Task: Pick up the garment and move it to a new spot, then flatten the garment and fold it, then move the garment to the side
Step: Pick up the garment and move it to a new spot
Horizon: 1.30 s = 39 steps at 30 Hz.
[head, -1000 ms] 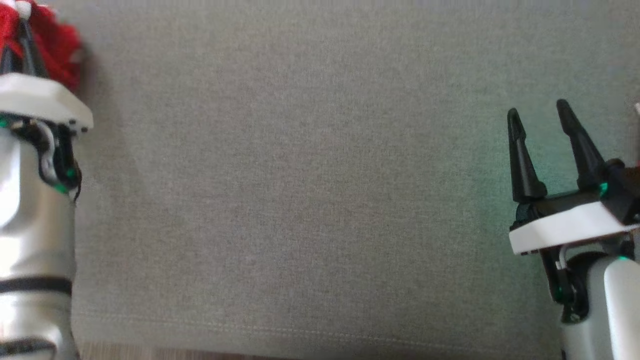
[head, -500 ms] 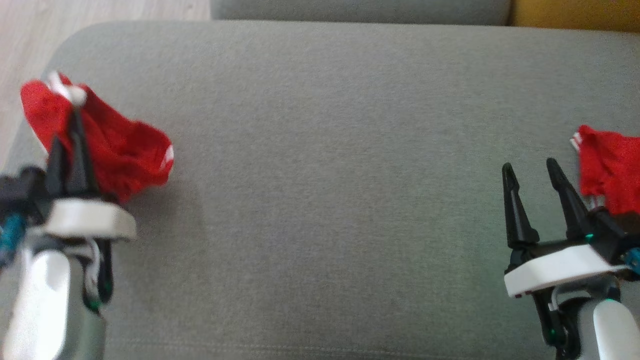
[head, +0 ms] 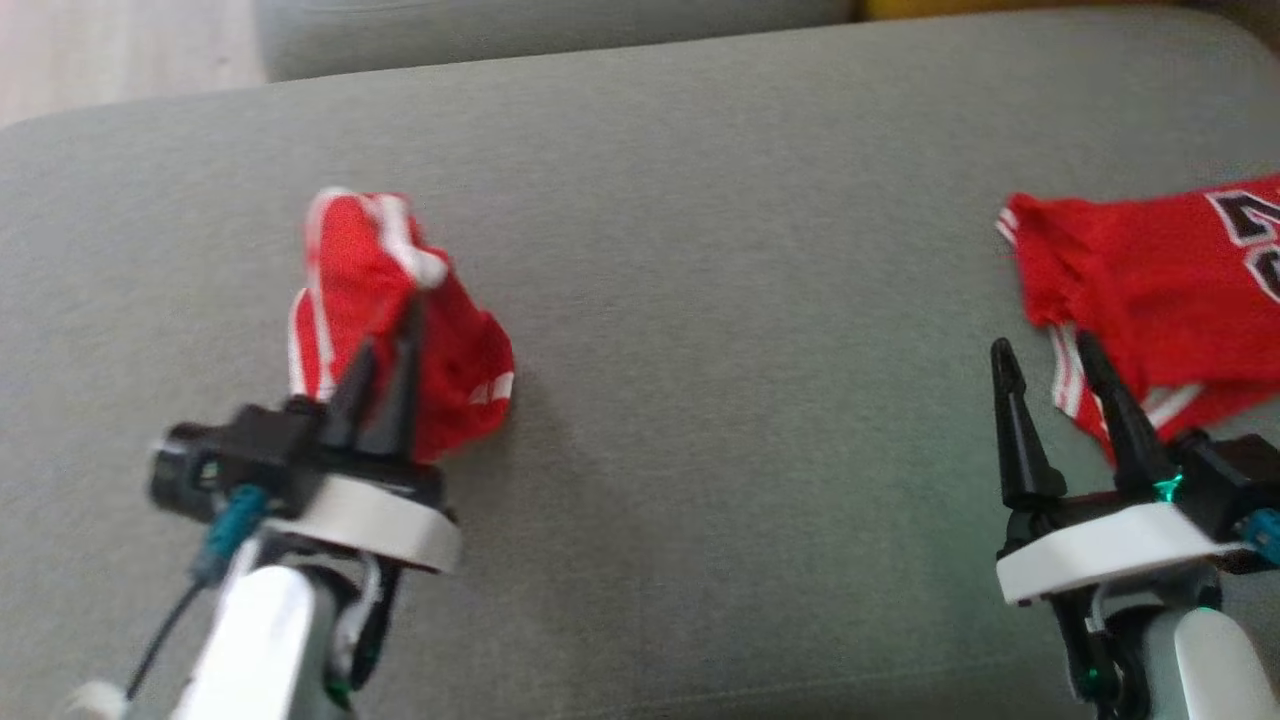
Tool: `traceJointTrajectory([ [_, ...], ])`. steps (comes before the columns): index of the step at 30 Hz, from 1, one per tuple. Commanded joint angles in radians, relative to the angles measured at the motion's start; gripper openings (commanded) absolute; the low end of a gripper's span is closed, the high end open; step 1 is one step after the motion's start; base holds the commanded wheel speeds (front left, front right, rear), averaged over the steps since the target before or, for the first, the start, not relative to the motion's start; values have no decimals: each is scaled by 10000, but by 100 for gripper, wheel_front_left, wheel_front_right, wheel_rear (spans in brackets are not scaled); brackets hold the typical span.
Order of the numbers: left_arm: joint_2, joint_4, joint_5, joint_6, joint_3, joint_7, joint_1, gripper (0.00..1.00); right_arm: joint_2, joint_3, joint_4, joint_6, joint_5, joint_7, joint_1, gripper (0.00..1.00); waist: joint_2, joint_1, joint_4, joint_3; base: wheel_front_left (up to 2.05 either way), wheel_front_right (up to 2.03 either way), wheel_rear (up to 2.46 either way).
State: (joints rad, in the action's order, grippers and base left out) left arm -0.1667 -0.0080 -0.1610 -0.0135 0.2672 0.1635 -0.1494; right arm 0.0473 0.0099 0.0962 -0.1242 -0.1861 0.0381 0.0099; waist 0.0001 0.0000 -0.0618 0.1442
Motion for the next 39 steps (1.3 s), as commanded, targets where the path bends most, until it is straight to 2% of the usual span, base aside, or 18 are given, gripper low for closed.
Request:
traceJointTrajectory([
  [1, -75, -244, 51, 107, -203, -32, -603, 0, 31, 269, 298, -65, -89, -111, -371, 100, -1, 0, -518, 220, 0, 0, 0],
  [9, 451, 1263, 336, 949, 1466, -280, -1606, 0, 31, 452, -9, -65, -404, -435, -550, 100, -1, 0, -1649, 719, 0, 0, 0],
  [18, 856, 4072, 122, 1167, 2169, -171, -2594, 0, 30, 674, -446, -65, -681, -833, -772, 100, -1, 0, -2180, 1084, 0, 0, 0],
  [19, 896, 4245, 25, 1176, 2181, -107, -2639, 16, 30, 653, -487, -65, -669, -862, -777, 100, -1, 0, -2166, 1079, 0, 0, 0],
  [20, 927, 4388, -24, 1178, 2216, -48, -2675, 46, 30, 608, -525, -65, -634, -903, -776, 100, -1, 0, -2123, 1043, 0, 0, 0],
  [21, 953, 4512, -70, 1172, 2252, -6, -2684, 100, 30, 575, -566, -65, -616, -921, -760, 100, -1, 0, -2063, 984, 0, 0, 0],
  [26, 1039, 4420, -260, 1090, 2365, 424, -2588, 100, 30, 431, -646, -65, -493, -908, -674, 100, -1, 0, -1714, 728, 0, 0, 0],
  [30, 1066, 3590, -330, 909, 2359, 813, -2274, 100, 30, 427, -602, -65, -312, -824, -629, 100, -1, 0, -1316, 418, 0, 0, 0],
  [39, 636, 1617, -389, -173, 1209, 977, -1111, 100, 30, 357, -445, -65, 223, -433, -351, 100, -1, 0, -438, -372, 0, 0, 0],
])
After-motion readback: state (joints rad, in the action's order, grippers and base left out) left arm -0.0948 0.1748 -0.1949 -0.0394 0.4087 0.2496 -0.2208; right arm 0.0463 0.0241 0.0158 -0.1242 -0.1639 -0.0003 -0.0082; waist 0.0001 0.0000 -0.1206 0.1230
